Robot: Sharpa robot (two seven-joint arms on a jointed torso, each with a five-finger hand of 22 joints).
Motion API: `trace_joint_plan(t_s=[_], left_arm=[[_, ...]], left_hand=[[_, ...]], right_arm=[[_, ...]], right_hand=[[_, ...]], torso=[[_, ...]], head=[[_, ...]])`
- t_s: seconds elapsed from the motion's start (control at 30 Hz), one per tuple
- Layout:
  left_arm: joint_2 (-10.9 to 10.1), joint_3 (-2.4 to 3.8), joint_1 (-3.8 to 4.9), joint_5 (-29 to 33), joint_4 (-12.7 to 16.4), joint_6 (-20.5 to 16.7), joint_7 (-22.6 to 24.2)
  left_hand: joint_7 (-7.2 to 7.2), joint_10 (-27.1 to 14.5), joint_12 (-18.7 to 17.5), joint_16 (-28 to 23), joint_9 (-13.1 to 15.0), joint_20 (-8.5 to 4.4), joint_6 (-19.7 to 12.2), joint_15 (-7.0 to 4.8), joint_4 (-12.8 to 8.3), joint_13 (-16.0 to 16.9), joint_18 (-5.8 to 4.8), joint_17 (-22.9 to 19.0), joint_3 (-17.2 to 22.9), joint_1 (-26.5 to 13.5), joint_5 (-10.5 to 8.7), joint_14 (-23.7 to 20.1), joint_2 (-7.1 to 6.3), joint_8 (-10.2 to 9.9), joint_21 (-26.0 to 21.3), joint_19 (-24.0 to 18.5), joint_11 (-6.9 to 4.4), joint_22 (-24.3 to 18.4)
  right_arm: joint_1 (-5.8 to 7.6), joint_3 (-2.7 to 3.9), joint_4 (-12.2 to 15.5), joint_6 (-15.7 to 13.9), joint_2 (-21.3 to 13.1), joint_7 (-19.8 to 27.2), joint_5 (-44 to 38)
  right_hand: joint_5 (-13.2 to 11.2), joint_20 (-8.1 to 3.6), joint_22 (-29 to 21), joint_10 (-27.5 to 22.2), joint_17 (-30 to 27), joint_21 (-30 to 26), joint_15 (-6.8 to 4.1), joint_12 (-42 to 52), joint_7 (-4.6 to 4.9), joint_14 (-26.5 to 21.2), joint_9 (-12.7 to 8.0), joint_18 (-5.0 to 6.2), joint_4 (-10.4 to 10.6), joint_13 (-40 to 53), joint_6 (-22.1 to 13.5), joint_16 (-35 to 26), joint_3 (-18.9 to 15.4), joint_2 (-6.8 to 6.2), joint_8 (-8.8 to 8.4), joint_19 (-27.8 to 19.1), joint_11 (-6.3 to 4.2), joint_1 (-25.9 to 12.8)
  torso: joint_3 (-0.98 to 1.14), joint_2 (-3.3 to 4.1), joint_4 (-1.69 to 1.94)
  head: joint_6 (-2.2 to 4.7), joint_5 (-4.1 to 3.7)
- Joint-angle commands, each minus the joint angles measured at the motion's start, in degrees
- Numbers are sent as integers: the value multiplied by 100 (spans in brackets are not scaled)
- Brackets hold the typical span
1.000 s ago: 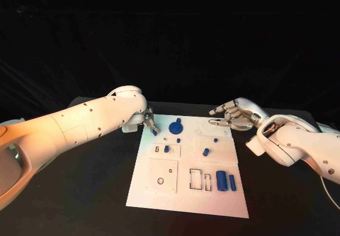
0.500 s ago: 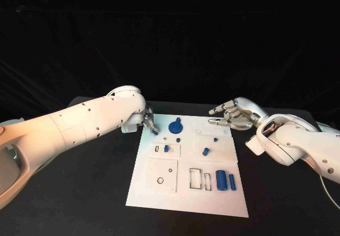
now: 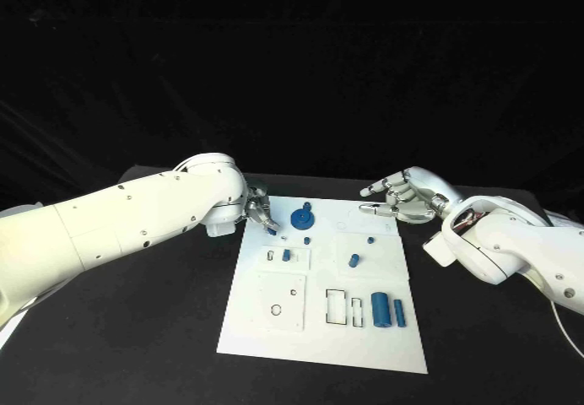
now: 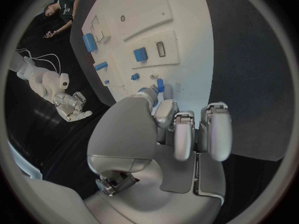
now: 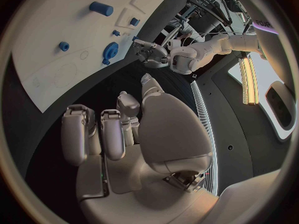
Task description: Assemble the parts on the task board
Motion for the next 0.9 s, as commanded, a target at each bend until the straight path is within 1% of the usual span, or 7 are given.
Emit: trace_joint_plan(t_s=[0.03, 0.2, 0.3, 0.33, 0.47, 0.6, 0.9], left_arm=[[-109, -4, -42, -26, 239, -374, 210], [-288, -9, -119, -104, 528, -476, 275], [-360, -12, -153, -125, 644, -485, 279], [-378, -13, -161, -130, 678, -481, 277], [-435, -23, -192, -142, 812, -441, 240], [-469, -44, -227, -230, 901, -451, 208], [-533, -68, -298, -333, 964, -366, 85]], left_hand=[[-38, 34, 0, 18, -5, -19, 98, -1, -651, -11, 10, 1507, 709, -13, 20, 593, -89, -45, 40, 344, -1, 1025], [-44, 39, -20, 18, -12, -18, 131, 0, -656, -31, 6, 1507, 770, -51, 14, 593, -157, -64, 50, 350, -2, 1039], [-46, 39, -26, 18, -14, -18, 139, 0, -656, -36, 5, 1507, 782, -58, 14, 593, -170, -69, 53, 352, -3, 1042], [-49, 39, -33, 18, -17, -18, 146, -1, -659, -43, 5, 1507, 793, -63, 14, 593, -184, -75, 54, 352, -4, 1043], [-51, 40, -52, 18, -28, -19, 174, -3, -672, -60, 5, 1507, 833, -76, 12, 593, -233, -95, 53, 352, -8, 1044], [-52, 45, -54, 18, -35, -19, 193, -4, -680, -61, 4, 1507, 861, -82, 13, 593, -254, -107, 57, 354, -10, 1050], [-53, 62, -39, 18, -40, -20, 223, -7, -686, -46, 1, 1507, 906, -92, 16, 593, -266, -118, 64, 358, -12, 1058]], right_arm=[[-3, 0, -1, 59, -5, 48, -2], [-3, 0, 0, 56, -11, 49, -1], [-3, 0, 0, 53, -15, 49, 0], [-4, 0, 0, 52, -15, 49, 0], [-5, 0, -4, 55, -10, 50, 0], [-7, 0, -5, 54, -11, 52, 0], [-9, 0, -4, 55, -18, 55, 6]], right_hand=[[27, -26, -4, -8, 598, -18, -13, -1, 5, 392, 9, 95, -15, -6, 39, -29, -33, 52, 19, -30, -39, -18], [27, -26, -4, -8, 598, -18, -13, -1, 5, 392, 9, 95, -15, -6, 39, -29, -33, 52, 19, -30, -39, -18], [28, -26, -4, -5, 596, -18, -13, 7, 5, 391, 9, 95, -12, -2, 40, -31, -35, 57, 20, -29, -39, -20], [28, -26, -4, -5, 596, -18, -13, 7, 5, 391, 9, 95, -12, -2, 40, -31, -35, 57, 20, -29, -39, -20], [28, -26, -4, -5, 596, -18, -13, 7, 5, 391, 9, 95, -12, -2, 40, -31, -35, 57, 20, -29, -39, -20], [28, -26, -4, -5, 596, -18, -13, 7, 5, 391, 9, 95, -12, -2, 40, -31, -35, 57, 20, -29, -39, -20], [28, -26, -4, -5, 596, -18, -13, 7, 5, 391, 9, 95, -12, -2, 40, -31, -35, 57, 20, -29, -39, -20]], torso=[[-8, -3, 15], [-15, -19, 35], [-8, -10, 27], [-11, -11, 28], [-13, -6, 13], [-9, -5, 22], [-5, -3, 18]], head=[[-1, -1], [-16, -10], [-8, 6], [-8, 6], [-18, 31], [-23, 31], [-40, 52]])
